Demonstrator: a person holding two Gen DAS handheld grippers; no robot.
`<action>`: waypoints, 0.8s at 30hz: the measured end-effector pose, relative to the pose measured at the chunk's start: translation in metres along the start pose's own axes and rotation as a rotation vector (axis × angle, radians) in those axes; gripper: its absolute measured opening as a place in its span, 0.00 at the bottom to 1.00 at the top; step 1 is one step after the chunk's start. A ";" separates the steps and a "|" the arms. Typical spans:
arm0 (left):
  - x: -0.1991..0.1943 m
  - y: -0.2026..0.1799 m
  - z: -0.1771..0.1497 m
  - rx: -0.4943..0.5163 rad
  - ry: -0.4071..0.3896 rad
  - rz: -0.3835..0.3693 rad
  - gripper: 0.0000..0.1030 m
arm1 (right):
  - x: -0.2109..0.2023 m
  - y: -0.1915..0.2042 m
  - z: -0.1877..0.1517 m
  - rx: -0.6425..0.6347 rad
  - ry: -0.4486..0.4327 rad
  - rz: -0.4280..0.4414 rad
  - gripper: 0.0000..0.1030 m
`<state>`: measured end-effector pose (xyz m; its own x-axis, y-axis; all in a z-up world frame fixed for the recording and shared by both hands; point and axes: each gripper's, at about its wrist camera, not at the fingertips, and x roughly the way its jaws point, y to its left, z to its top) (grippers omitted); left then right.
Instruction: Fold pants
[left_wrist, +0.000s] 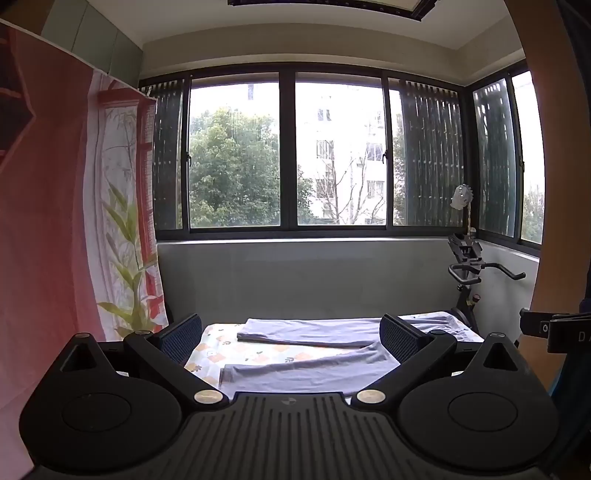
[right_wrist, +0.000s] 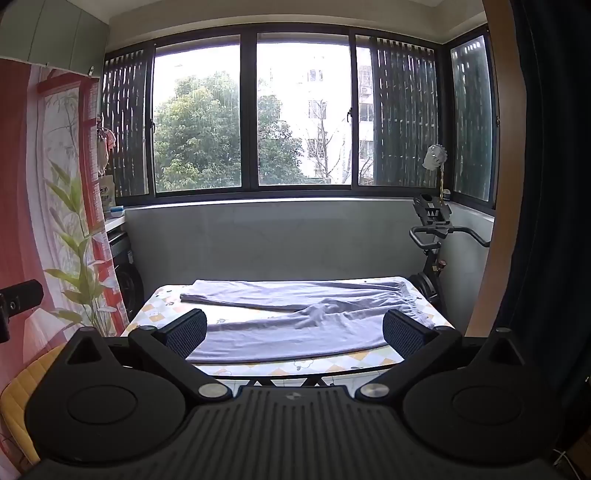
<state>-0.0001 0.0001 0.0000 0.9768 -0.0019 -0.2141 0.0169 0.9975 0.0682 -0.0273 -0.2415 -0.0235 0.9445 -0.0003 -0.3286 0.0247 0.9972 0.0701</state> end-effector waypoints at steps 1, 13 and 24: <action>0.000 0.000 0.000 0.001 0.000 -0.002 1.00 | 0.000 0.000 0.000 0.001 0.001 0.001 1.00; 0.002 -0.001 0.000 -0.005 0.006 -0.007 1.00 | -0.001 -0.002 0.000 0.013 0.000 0.002 1.00; 0.007 0.002 0.000 -0.008 0.014 -0.002 1.00 | 0.003 -0.006 0.003 0.018 -0.004 -0.003 1.00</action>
<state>0.0064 0.0015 -0.0011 0.9738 -0.0032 -0.2275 0.0172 0.9981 0.0597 -0.0236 -0.2481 -0.0225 0.9458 -0.0034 -0.3247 0.0333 0.9957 0.0866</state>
